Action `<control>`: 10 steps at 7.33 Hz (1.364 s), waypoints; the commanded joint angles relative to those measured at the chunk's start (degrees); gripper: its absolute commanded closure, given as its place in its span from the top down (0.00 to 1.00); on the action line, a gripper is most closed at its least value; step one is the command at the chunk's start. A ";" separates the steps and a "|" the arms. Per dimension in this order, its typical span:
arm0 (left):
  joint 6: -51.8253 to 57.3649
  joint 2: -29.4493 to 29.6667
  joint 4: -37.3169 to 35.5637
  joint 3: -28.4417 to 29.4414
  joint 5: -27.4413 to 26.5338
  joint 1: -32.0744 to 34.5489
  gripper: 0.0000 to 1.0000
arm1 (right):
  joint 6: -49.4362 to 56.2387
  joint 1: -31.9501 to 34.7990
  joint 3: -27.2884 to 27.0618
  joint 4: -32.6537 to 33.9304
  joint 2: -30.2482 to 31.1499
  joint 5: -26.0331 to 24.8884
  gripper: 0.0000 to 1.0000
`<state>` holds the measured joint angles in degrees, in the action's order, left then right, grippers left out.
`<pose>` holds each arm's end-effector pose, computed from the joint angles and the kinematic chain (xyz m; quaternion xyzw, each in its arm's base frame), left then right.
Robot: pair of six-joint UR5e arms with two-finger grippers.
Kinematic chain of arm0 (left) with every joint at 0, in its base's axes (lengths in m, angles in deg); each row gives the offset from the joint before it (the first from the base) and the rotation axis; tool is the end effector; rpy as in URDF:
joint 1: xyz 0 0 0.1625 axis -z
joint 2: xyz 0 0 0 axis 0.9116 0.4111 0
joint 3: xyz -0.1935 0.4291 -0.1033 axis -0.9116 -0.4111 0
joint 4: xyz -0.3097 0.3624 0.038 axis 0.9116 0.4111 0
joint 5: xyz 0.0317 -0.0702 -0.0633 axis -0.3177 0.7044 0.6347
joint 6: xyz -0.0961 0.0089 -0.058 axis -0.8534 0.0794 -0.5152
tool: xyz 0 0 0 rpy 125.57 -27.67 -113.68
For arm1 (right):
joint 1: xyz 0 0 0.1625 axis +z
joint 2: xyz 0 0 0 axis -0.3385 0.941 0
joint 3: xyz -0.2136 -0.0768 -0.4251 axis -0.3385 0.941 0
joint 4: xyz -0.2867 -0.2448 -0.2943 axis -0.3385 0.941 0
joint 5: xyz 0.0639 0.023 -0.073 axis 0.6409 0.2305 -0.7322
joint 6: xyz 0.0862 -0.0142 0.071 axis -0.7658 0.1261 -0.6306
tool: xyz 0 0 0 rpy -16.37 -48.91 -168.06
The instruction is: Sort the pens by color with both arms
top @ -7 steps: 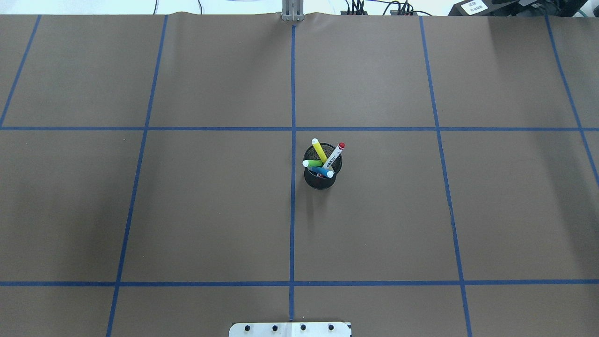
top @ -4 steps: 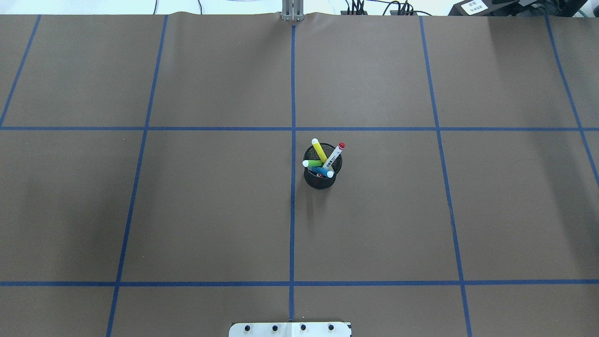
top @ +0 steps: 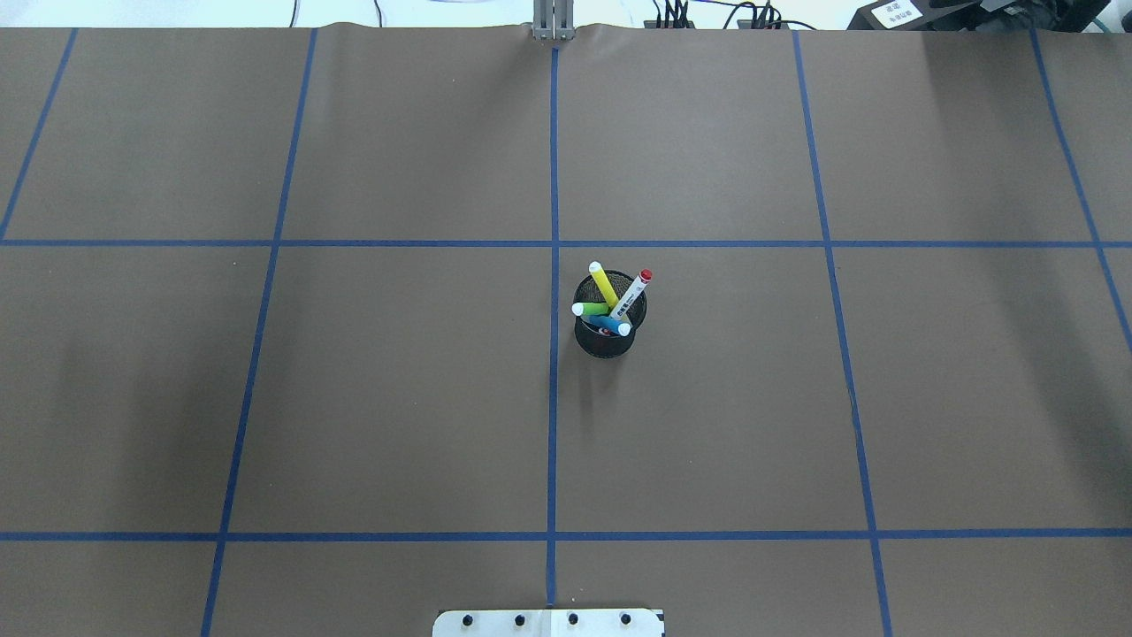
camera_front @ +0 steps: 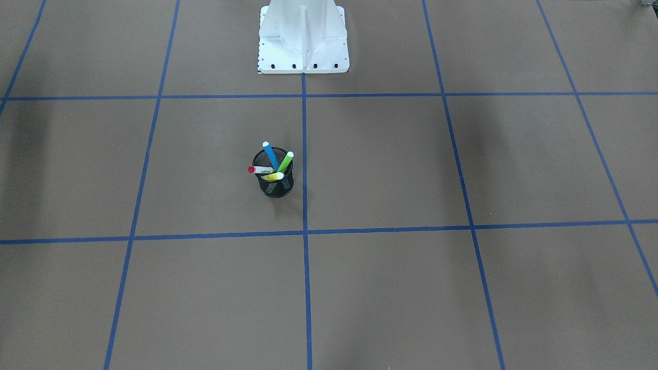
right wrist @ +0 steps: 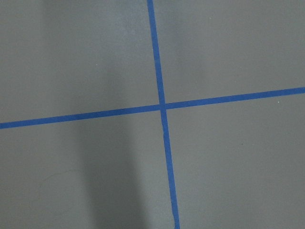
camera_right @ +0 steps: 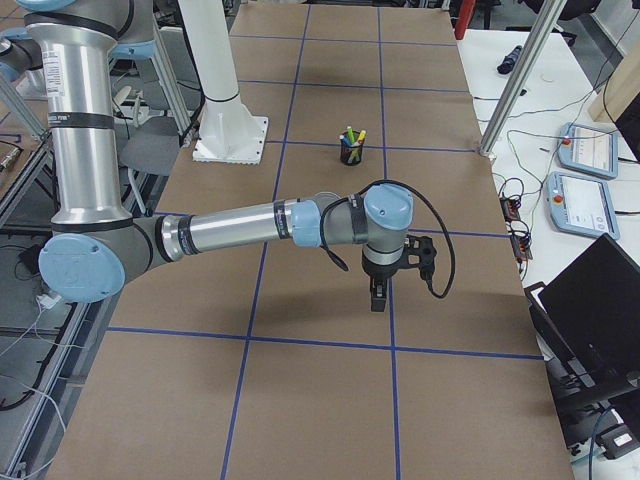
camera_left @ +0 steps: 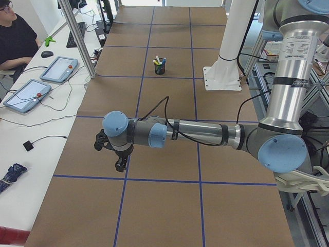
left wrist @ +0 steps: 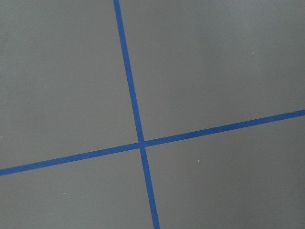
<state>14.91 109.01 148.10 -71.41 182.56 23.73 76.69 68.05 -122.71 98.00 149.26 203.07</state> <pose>-0.0402 -0.6220 0.6566 0.0808 0.4244 0.0771 0.8986 0.0314 -0.5810 0.6021 0.0340 -0.3882 0.0168 0.9208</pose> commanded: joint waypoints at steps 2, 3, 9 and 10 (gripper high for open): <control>0.12 0.22 0.14 -1.03 -0.03 0.01 1.00 | -1.56 -4.50 -4.17 -0.79 -0.78 2.44 0.99; 0.39 -0.82 1.80 -2.16 -0.03 0.10 1.00 | -4.35 -5.99 -5.15 -0.61 -1.39 6.19 0.99; -6.03 -4.67 13.52 -3.84 -2.05 -0.25 1.00 | -32.50 -30.06 -7.26 9.61 -23.59 4.74 0.99; -6.55 -4.70 14.37 -3.76 -1.27 -0.34 1.00 | -32.51 -32.61 -9.09 11.06 -26.16 3.34 0.99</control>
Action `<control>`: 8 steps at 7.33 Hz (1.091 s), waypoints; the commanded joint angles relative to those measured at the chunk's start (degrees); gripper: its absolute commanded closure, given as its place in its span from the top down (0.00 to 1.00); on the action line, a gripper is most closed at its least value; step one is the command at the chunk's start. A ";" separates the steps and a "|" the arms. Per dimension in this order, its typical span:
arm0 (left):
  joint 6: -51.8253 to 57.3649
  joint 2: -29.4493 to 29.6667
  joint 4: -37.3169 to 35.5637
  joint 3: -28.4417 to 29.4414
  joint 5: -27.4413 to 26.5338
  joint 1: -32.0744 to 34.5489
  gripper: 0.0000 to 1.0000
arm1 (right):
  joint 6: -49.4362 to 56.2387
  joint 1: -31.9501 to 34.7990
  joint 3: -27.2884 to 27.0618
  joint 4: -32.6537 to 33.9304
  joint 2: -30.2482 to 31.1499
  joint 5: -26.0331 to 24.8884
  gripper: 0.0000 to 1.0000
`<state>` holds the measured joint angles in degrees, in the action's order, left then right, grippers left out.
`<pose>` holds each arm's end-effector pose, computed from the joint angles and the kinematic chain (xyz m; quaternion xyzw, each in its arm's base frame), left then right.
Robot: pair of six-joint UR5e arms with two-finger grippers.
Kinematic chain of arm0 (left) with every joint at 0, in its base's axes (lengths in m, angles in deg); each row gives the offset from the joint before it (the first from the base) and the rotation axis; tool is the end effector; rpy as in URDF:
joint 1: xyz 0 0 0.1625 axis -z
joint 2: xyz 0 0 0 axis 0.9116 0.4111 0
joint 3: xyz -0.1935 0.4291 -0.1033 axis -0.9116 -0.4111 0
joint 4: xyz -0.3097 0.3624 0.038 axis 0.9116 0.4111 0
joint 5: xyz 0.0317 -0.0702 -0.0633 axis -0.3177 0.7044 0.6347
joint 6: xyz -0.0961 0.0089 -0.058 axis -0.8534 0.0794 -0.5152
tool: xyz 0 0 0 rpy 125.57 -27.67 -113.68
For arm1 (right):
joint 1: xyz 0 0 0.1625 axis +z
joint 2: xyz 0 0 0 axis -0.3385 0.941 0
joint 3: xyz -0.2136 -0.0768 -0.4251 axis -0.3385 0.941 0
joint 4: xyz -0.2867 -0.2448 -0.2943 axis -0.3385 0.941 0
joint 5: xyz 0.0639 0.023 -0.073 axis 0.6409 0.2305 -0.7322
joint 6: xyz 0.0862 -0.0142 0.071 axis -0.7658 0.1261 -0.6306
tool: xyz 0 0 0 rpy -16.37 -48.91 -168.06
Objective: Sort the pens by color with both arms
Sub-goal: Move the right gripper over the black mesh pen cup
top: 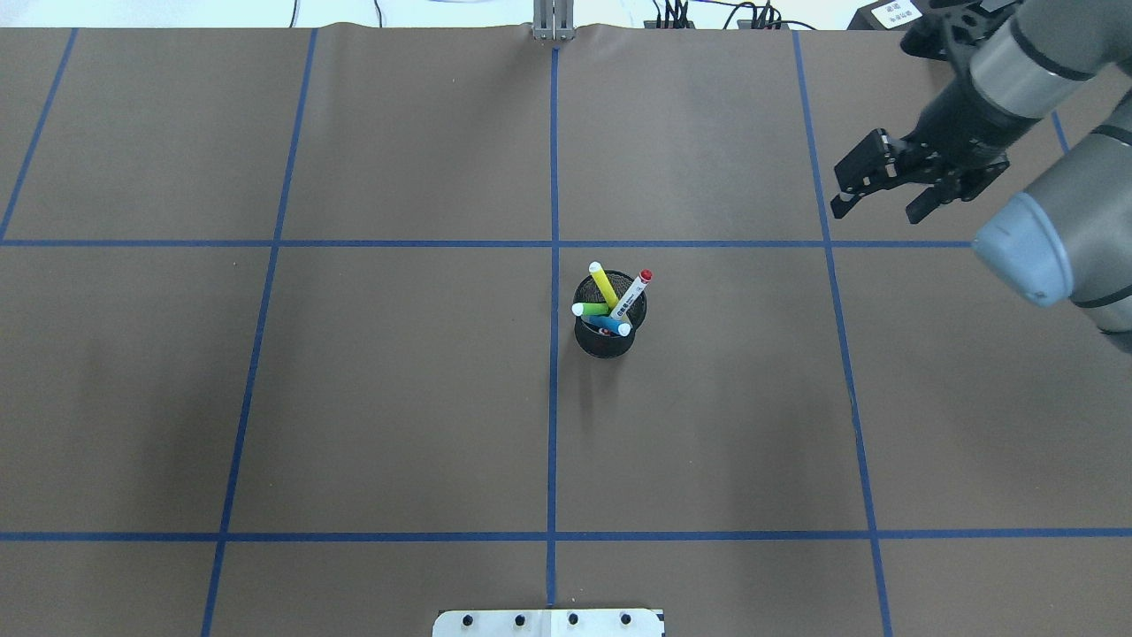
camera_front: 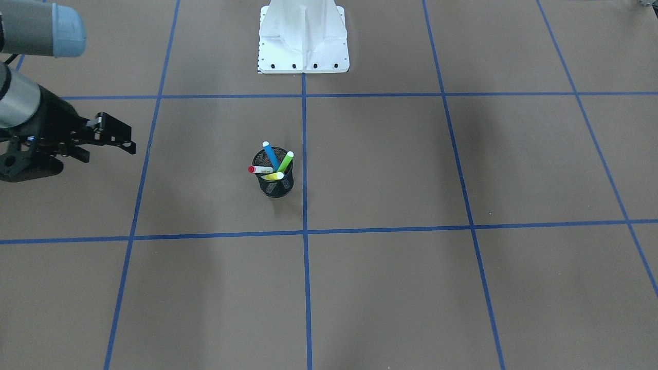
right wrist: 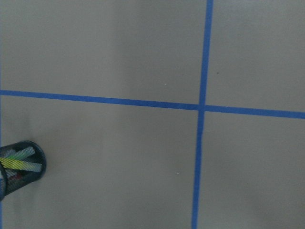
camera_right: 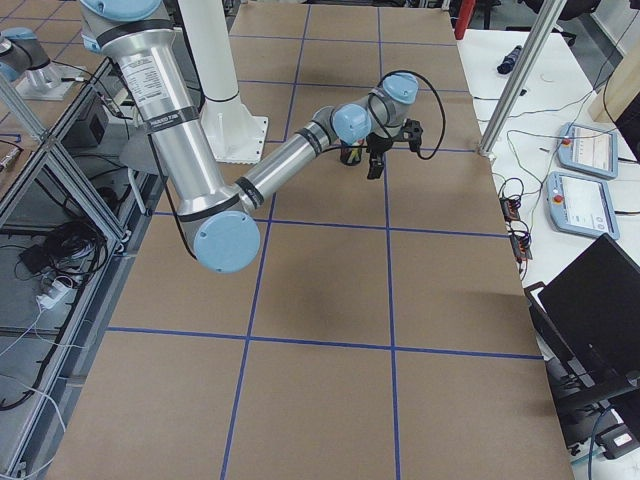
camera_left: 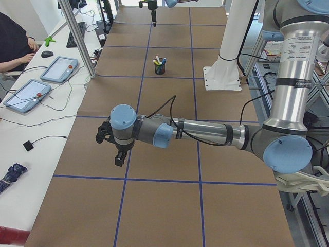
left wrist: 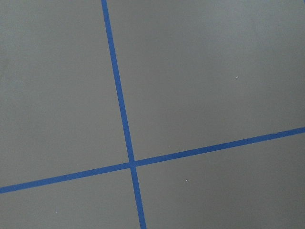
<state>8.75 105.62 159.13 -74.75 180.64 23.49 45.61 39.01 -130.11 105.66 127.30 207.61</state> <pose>-0.0403 -0.6036 0.6405 0.1443 0.4096 0.0688 0.8982 -0.3021 -0.5899 0.3023 -0.0406 -0.4681 -0.0508 0.8813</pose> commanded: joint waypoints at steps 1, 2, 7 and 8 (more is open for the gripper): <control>-0.48 -0.87 3.35 -0.50 2.31 -0.09 1.00 | -1.68 -7.07 -2.84 4.20 -5.97 -3.82 0.99; -3.00 -0.61 3.52 -0.68 3.46 -1.49 1.00 | -2.03 -8.85 -2.85 7.77 -7.47 -4.71 0.99; -14.19 5.02 3.35 -0.51 2.59 -10.72 1.00 | -1.07 -18.61 7.56 15.10 -22.64 -8.77 0.99; -14.28 5.37 3.35 -0.33 2.51 -10.90 1.00 | -1.07 -18.97 14.30 15.10 -27.65 -8.77 0.99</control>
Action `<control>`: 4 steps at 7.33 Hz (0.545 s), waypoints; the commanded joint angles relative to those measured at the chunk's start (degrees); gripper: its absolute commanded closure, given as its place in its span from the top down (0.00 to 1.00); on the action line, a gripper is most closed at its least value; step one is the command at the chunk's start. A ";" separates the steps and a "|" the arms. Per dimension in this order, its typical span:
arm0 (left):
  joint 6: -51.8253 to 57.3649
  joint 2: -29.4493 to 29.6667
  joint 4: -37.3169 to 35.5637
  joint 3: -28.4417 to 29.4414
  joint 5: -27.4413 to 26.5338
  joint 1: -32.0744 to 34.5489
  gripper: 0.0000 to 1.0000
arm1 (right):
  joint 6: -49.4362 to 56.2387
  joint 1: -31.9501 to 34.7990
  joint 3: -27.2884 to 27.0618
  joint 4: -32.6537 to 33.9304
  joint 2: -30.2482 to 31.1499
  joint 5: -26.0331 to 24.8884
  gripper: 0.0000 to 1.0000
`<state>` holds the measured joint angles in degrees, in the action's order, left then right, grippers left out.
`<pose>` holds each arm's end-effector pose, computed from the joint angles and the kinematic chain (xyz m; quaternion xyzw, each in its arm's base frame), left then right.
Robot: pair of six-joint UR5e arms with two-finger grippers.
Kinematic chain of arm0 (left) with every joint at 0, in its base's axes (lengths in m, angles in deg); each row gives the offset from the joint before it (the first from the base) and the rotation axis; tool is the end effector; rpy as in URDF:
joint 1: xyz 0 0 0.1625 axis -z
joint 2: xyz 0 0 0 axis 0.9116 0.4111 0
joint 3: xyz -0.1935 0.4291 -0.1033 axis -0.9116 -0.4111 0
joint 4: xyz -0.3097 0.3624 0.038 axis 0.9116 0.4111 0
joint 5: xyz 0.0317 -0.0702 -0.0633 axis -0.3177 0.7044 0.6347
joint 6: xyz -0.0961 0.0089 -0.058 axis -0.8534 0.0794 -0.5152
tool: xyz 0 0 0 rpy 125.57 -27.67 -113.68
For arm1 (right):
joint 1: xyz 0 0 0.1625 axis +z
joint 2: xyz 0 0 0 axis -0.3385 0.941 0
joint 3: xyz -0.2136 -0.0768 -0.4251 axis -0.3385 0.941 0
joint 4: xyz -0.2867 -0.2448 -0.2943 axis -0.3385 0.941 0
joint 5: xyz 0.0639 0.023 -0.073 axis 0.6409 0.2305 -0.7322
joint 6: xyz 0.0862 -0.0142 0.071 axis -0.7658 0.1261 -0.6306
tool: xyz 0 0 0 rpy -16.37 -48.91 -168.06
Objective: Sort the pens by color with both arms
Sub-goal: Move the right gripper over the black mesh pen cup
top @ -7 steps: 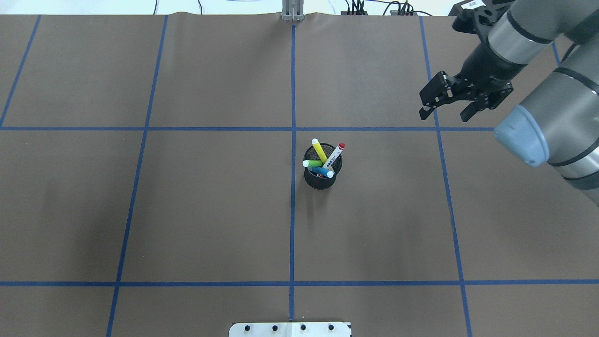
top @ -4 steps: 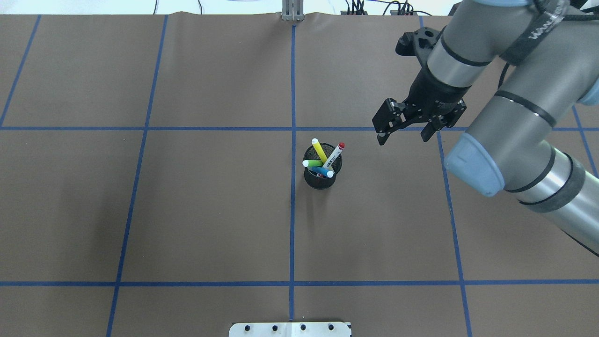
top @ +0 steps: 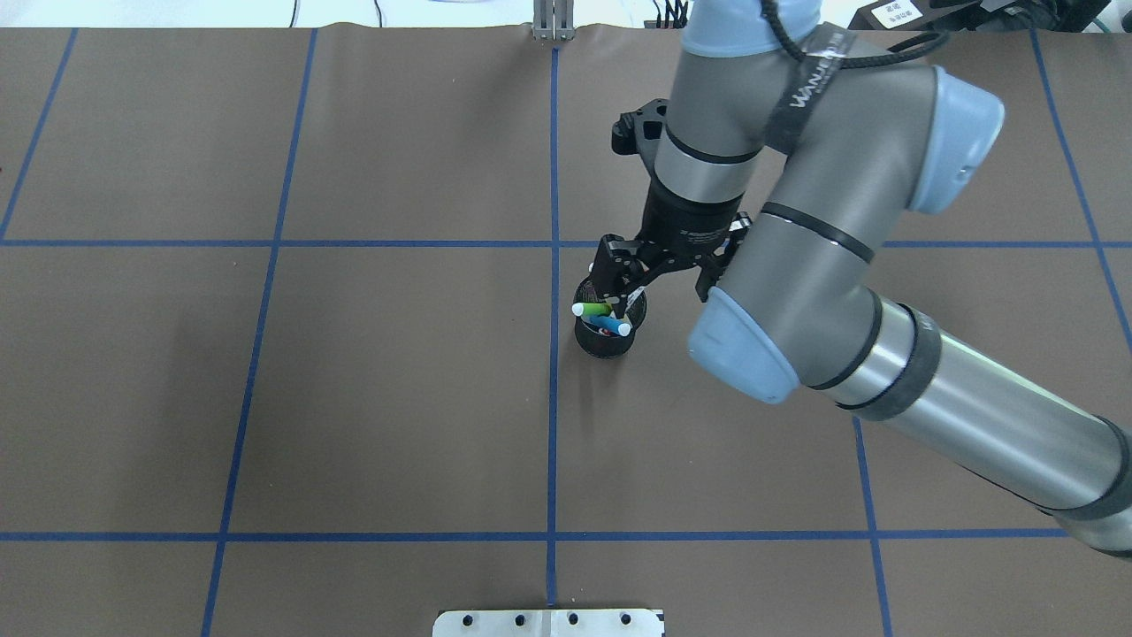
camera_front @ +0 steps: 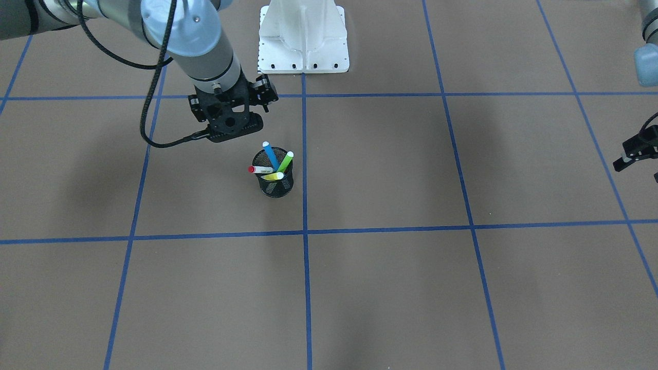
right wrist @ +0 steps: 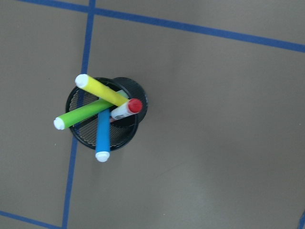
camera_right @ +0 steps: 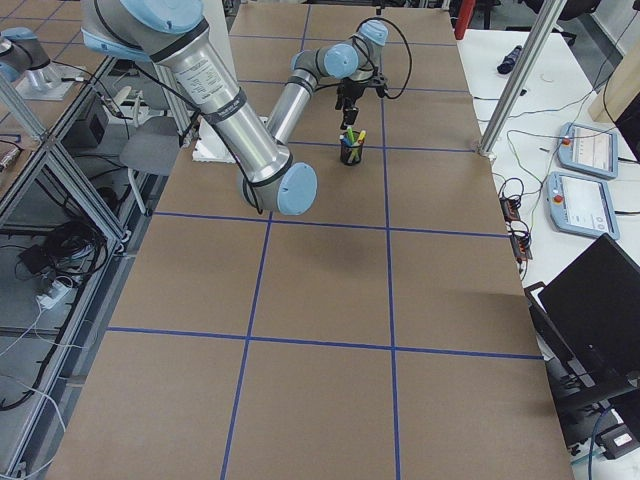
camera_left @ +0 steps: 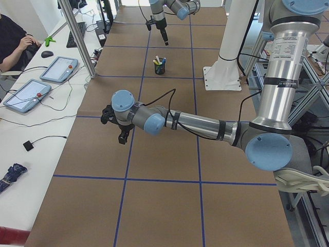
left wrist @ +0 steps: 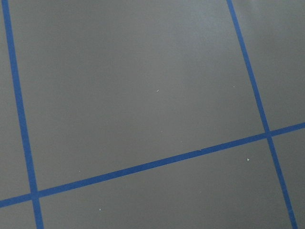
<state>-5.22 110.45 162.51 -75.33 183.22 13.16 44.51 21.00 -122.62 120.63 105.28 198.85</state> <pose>0.0790 -0.6368 0.5716 0.1163 0.4586 0.0769 0.8776 -0.5123 -0.5203 0.1319 -0.0673 -0.4096 -0.1626 0.8951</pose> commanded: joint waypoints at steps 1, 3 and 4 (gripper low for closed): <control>-0.39 0.62 -0.03 0.25 -0.43 -0.75 1.00 | 1.42 -1.41 10.62 0.04 -7.41 -0.01 0.99; -0.74 0.97 -0.03 0.16 -1.91 -0.93 1.00 | 5.37 -2.20 13.89 -0.05 -6.99 -0.09 0.99; -0.83 1.06 -0.03 0.07 -2.19 -1.19 1.00 | 8.52 -2.20 13.99 -0.05 -6.29 -0.09 0.99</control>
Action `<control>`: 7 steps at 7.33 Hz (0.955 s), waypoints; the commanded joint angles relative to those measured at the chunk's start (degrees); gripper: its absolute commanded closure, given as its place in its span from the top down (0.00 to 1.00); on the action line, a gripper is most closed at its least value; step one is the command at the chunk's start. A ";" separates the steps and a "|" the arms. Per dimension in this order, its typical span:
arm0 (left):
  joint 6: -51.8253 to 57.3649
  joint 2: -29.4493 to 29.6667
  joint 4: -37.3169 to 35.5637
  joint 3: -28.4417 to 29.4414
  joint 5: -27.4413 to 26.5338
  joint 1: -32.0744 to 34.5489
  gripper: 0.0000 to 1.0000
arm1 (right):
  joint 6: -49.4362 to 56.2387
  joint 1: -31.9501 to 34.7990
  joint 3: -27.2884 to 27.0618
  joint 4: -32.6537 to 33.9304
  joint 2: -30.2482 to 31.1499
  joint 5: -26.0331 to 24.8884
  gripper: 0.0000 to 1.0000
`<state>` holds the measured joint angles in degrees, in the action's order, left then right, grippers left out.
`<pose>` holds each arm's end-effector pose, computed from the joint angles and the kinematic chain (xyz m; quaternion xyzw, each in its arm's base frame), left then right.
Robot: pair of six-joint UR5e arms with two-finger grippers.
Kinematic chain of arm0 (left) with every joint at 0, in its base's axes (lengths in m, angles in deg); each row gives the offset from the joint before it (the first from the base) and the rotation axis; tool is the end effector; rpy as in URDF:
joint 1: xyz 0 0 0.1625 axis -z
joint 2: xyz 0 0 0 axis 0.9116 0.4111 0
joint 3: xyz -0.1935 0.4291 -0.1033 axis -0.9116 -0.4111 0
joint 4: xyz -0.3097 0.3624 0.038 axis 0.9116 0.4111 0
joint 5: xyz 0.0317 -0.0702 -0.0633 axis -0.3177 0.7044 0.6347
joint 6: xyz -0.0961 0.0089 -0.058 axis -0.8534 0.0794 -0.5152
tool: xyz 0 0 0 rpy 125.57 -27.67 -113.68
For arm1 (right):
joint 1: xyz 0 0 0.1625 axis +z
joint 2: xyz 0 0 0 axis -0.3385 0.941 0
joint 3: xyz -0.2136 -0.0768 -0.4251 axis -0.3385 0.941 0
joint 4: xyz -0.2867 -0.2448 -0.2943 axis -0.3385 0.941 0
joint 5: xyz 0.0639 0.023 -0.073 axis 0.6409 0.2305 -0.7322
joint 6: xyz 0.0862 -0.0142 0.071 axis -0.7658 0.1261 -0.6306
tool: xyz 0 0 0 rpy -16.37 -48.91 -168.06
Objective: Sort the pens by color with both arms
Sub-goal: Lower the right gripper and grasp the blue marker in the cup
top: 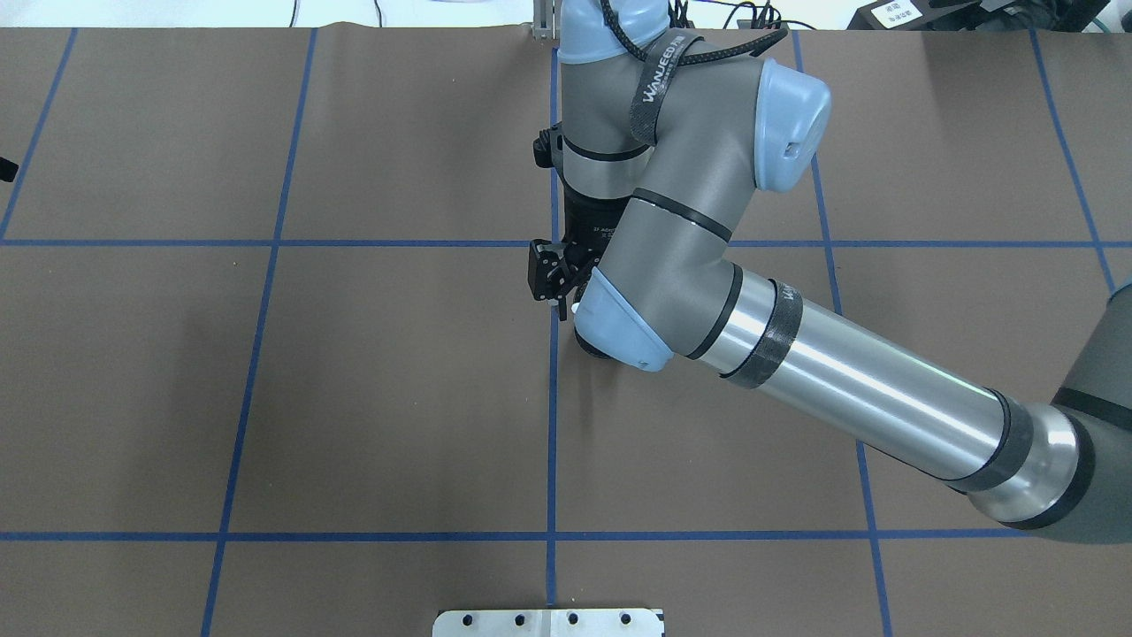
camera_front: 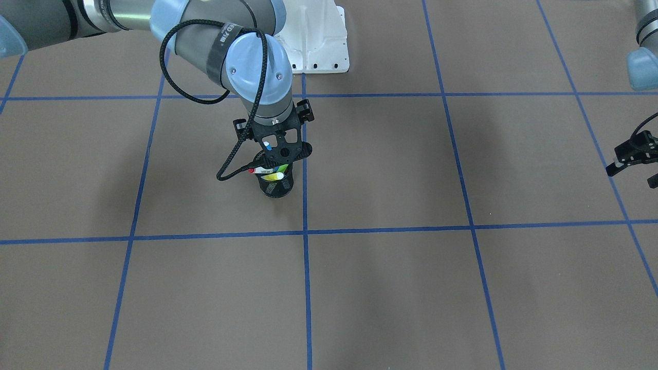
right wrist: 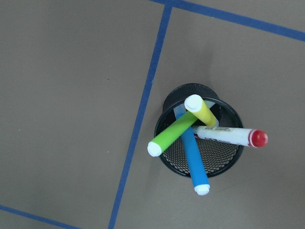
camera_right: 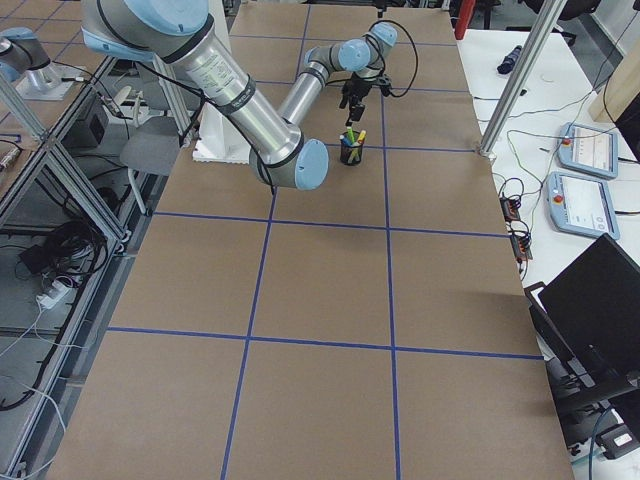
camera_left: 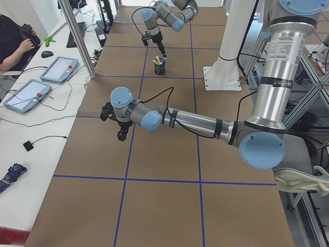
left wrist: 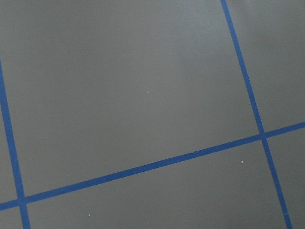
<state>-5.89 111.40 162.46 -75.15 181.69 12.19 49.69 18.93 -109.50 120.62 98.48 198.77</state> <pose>0.0896 -0.6436 0.5648 0.1194 0.4498 0.0787 0.8816 -0.5886 -0.5480 0.1320 -0.0954 -0.3798 -0.2019 0.8977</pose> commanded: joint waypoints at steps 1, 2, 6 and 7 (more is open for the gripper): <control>-0.16 0.12 0.11 -0.20 -0.66 -0.31 1.00 | 4.94 -0.04 0.36 -0.03 1.29 -0.01 0.99; -0.16 0.12 0.11 -0.02 -0.66 -0.31 1.00 | 5.65 -0.13 -0.25 -0.38 2.69 0.08 0.99; -0.17 0.47 0.11 -0.11 -0.66 -0.31 1.00 | 5.75 -0.92 -0.52 -0.56 4.02 -0.01 0.77; -0.08 0.47 0.11 -0.02 -0.75 -0.31 1.00 | 5.31 -1.10 -0.35 -2.21 4.37 -0.01 0.73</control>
<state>-6.06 111.82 162.57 -75.24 181.01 11.88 55.52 18.17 -109.96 119.74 102.42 198.76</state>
